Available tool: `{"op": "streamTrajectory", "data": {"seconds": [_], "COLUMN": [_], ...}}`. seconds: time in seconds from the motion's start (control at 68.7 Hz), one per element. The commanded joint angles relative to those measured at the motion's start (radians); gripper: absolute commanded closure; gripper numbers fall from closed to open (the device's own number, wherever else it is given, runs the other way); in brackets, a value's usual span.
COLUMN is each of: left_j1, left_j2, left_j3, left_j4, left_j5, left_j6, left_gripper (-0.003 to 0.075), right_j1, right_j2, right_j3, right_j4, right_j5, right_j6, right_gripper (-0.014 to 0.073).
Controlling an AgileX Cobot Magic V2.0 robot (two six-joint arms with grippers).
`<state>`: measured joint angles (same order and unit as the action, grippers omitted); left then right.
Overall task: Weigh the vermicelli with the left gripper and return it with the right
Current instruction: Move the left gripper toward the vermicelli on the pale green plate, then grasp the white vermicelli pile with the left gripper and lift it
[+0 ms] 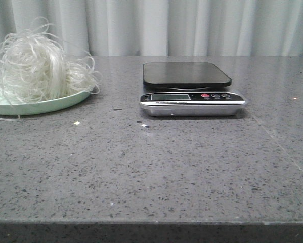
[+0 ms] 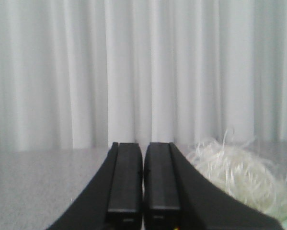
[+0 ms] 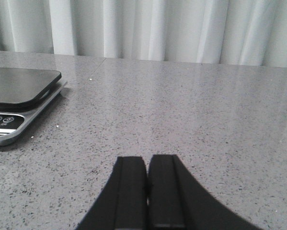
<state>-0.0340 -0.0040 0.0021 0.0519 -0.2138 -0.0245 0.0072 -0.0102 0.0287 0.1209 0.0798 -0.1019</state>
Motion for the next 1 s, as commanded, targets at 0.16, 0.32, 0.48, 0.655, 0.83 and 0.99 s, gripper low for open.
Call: {"op": "streamTrajectory", "data": {"seconds": [0.16,0.32,0.48,0.655,0.83,0.99], "left_j1": [0.001,0.001,0.001,-0.029,-0.119,-0.195], "left_j2": [0.052,0.242,0.460,0.651,0.795,0.894], "left_j3": [-0.300,-0.608,-0.815,-0.931,-0.975,-0.979], "left_j4": [-0.060,-0.059,-0.063,-0.078,-0.100,-0.100], "left_j5": [0.079,0.299,0.484,0.609,0.647,0.656], "left_j6": [-0.006,-0.006,-0.004,0.085,0.130,0.130], "left_gripper": [0.0583,0.0583,0.0582,0.0501,0.0295,0.0166], "right_j1": [-0.005,-0.005,-0.005,-0.005,-0.005,-0.005], "right_j2": [-0.011,-0.011,-0.011,-0.011,-0.011,-0.011], "right_j3": [-0.009,-0.009,-0.009,-0.009,-0.009,-0.009], "right_j4": [0.001,0.001,0.001,0.001,0.001,0.001], "right_j5": [-0.089,-0.085,-0.085,-0.085,-0.085,-0.085], "right_j6": [0.001,0.001,0.001,0.001,0.001,0.001], "right_gripper": [0.0442,0.0442,0.0442,0.0442,0.0442,0.0442]}}
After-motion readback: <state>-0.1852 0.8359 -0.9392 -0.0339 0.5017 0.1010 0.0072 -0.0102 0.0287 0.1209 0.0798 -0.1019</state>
